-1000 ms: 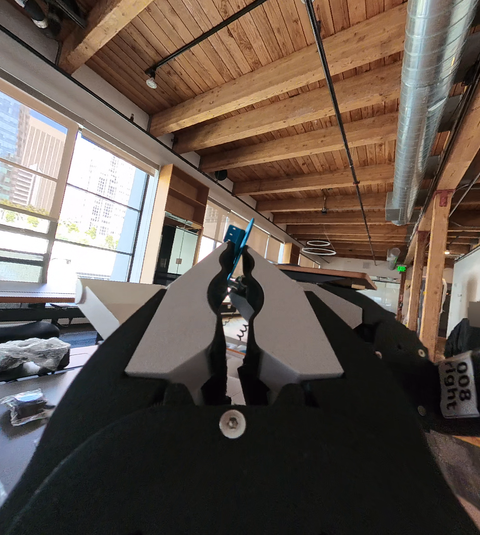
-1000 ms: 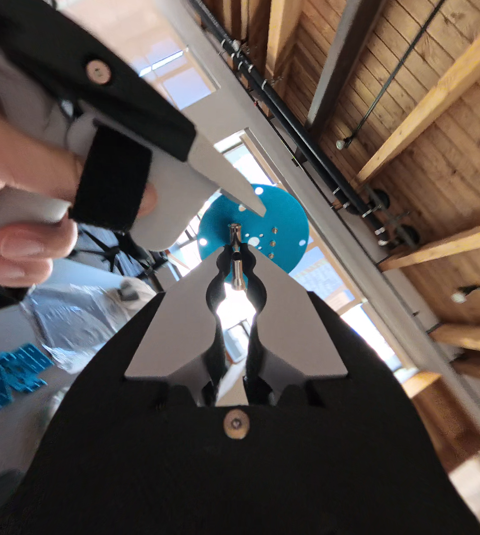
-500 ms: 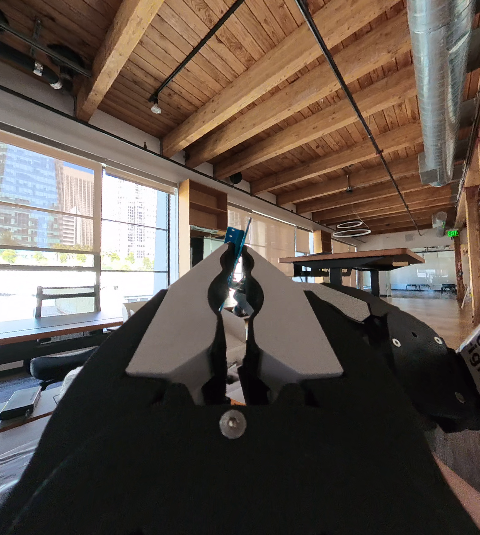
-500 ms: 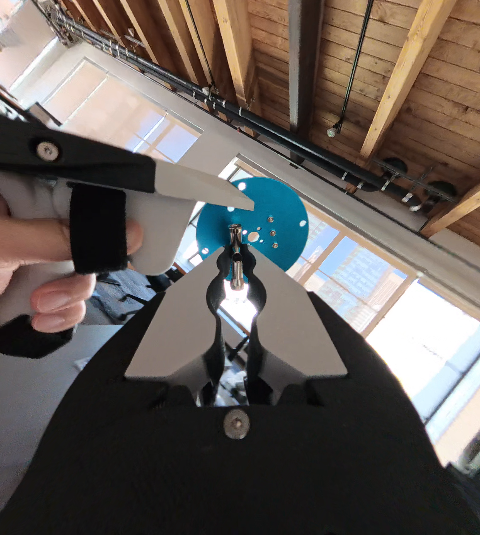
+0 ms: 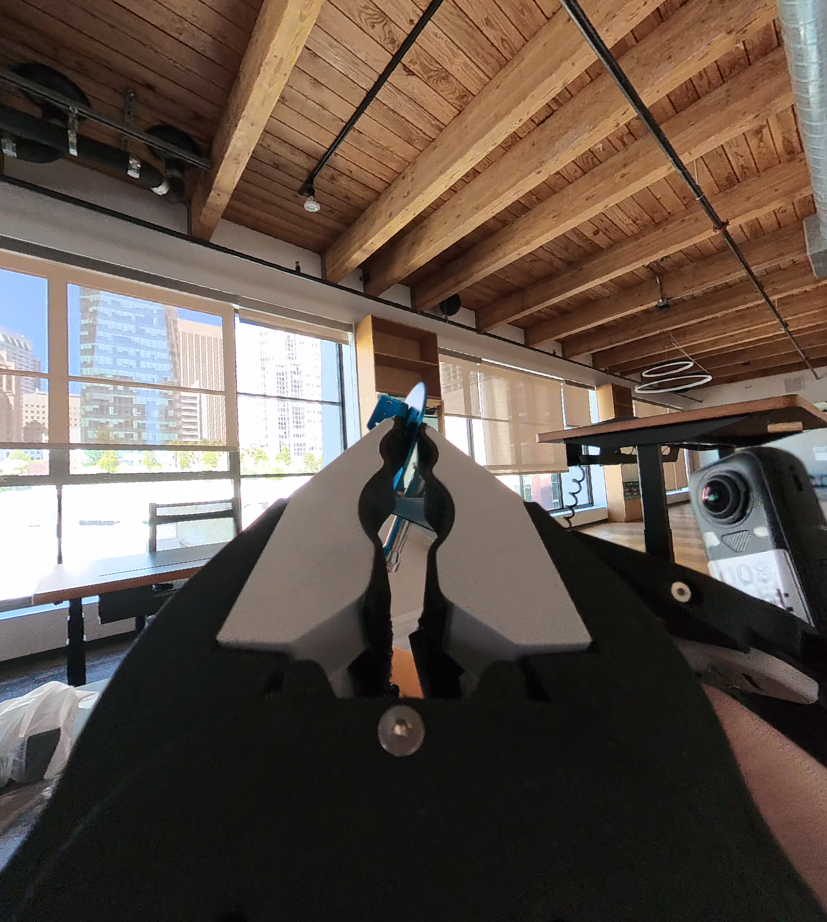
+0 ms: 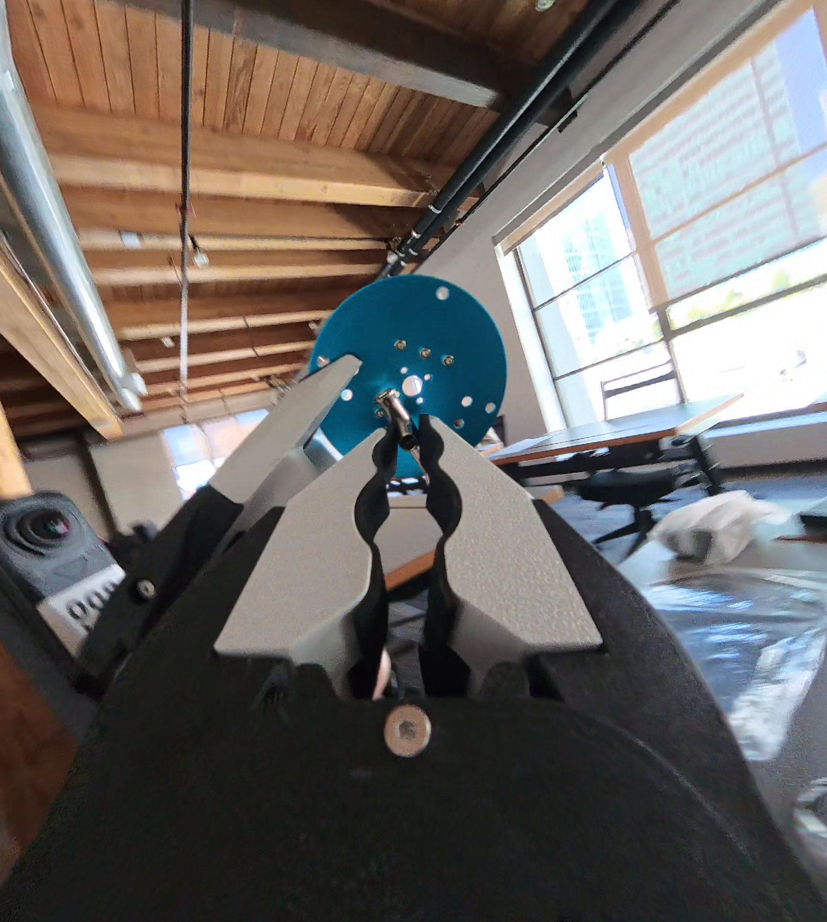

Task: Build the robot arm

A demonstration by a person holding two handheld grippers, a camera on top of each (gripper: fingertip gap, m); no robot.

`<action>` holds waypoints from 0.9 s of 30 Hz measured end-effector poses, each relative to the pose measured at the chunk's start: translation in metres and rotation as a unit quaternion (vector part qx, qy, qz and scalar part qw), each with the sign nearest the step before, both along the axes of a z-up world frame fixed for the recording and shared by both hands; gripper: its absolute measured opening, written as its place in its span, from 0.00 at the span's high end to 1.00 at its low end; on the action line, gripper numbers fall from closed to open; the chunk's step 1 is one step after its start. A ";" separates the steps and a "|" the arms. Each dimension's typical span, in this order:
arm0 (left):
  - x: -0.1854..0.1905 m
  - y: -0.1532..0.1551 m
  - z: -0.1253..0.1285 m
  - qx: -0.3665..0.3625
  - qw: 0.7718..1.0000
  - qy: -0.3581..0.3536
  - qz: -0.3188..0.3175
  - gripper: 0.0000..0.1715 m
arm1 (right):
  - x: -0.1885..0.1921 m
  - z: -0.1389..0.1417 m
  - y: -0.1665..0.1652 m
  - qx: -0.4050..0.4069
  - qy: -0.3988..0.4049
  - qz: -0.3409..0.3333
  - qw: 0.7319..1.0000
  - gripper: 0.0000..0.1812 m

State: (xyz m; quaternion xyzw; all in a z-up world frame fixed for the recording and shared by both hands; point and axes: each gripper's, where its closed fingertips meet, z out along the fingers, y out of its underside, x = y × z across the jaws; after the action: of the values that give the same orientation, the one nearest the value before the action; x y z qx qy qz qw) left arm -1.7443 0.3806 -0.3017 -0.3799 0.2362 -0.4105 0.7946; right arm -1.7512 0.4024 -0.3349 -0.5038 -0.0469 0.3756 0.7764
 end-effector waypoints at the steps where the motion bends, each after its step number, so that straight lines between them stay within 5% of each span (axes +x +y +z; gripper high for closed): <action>1: 0.000 0.003 -0.001 0.003 1.000 0.003 0.007 0.99 | 0.000 -0.001 0.003 -0.013 0.035 0.019 0.999 0.95; 9: -0.005 0.017 -0.011 0.050 0.994 0.056 0.082 0.99 | -0.011 -0.012 0.018 -0.123 0.224 0.190 0.948 0.95; 14: -0.021 0.020 -0.007 -0.007 0.998 0.022 0.060 1.00 | -0.012 -0.005 0.003 -0.041 0.125 0.143 0.981 0.96; 20: -0.030 0.018 -0.007 -0.058 0.998 -0.001 0.012 1.00 | -0.008 0.007 -0.020 0.082 -0.124 0.000 0.989 0.96; 24: -0.037 0.010 -0.005 -0.068 0.997 0.028 -0.008 1.00 | 0.011 0.034 -0.039 0.235 -0.368 -0.087 0.895 0.97; 27: -0.036 -0.004 -0.001 -0.050 0.997 0.050 -0.013 1.00 | -0.005 0.026 -0.045 0.290 -0.519 -0.065 0.801 0.97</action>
State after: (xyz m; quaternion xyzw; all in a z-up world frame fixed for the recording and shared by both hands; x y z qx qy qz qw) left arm -1.7799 0.3762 -0.3032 -0.4364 0.2593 -0.4127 0.7563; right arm -1.7563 0.3573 -0.3085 -0.3766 -0.5171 -0.0245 0.7682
